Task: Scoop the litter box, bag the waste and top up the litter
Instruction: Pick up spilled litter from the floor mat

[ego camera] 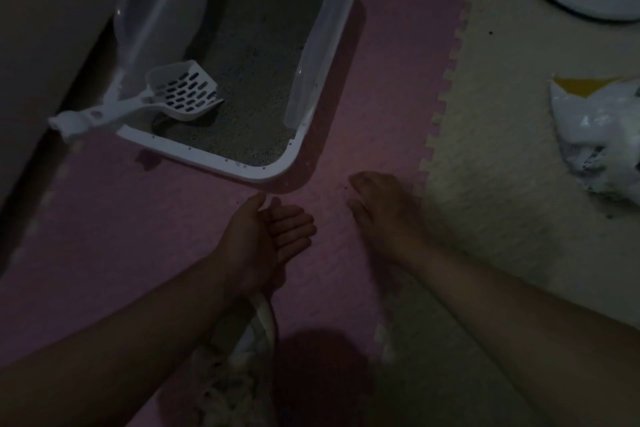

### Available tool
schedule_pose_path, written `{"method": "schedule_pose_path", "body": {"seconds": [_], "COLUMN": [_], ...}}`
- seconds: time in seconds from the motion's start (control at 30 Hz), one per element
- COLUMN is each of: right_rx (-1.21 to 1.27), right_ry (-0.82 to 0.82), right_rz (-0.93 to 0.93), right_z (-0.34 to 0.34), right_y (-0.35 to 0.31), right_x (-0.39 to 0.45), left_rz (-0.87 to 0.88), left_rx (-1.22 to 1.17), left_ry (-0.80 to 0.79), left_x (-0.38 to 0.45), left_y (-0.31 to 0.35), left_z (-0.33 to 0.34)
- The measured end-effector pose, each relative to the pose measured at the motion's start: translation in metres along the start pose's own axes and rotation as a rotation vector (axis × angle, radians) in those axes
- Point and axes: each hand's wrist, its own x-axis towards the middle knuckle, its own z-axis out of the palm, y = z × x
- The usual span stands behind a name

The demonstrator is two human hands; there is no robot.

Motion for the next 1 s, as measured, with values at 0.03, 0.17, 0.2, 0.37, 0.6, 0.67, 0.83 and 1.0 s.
{"method": "schedule_pose_path", "body": {"seconds": [0.03,0.17,0.2,0.37,0.6,0.67,0.83,1.0], "right_rx": [0.014,0.025,0.015,0.05,-0.084,-0.094,-0.142,0.031], "right_ry": [0.067,0.012,-0.001,0.098,0.026,0.038,-0.022,-0.079], "right_rz": [0.061,0.209,0.22,0.191,-0.002,0.008,0.108,0.162], "right_z": [-0.002,-0.002,0.001,0.016,0.017,0.014,0.014,-0.008], "right_y": [-0.003,-0.013,-0.015,-0.023,-0.026,-0.028,-0.04,-0.065], "right_x": [0.004,0.018,0.02,0.026,0.025,0.024,0.021,0.013], "left_rz": [-0.002,-0.025,-0.031,-0.049,-0.054,-0.053,-0.041,-0.041], "left_rx": [-0.009,-0.022,-0.025,-0.002,0.03,0.033,0.013,-0.026], "left_ry": [-0.009,-0.027,-0.031,-0.029,-0.018,-0.009,-0.006,0.0], "left_x": [0.0,0.0,0.001,0.003,0.006,0.007,0.01,0.011], "left_y": [0.0,-0.002,-0.002,-0.004,-0.003,-0.001,-0.001,-0.005], "left_z": [-0.001,-0.004,-0.004,0.0,0.007,0.009,0.01,0.014]}}
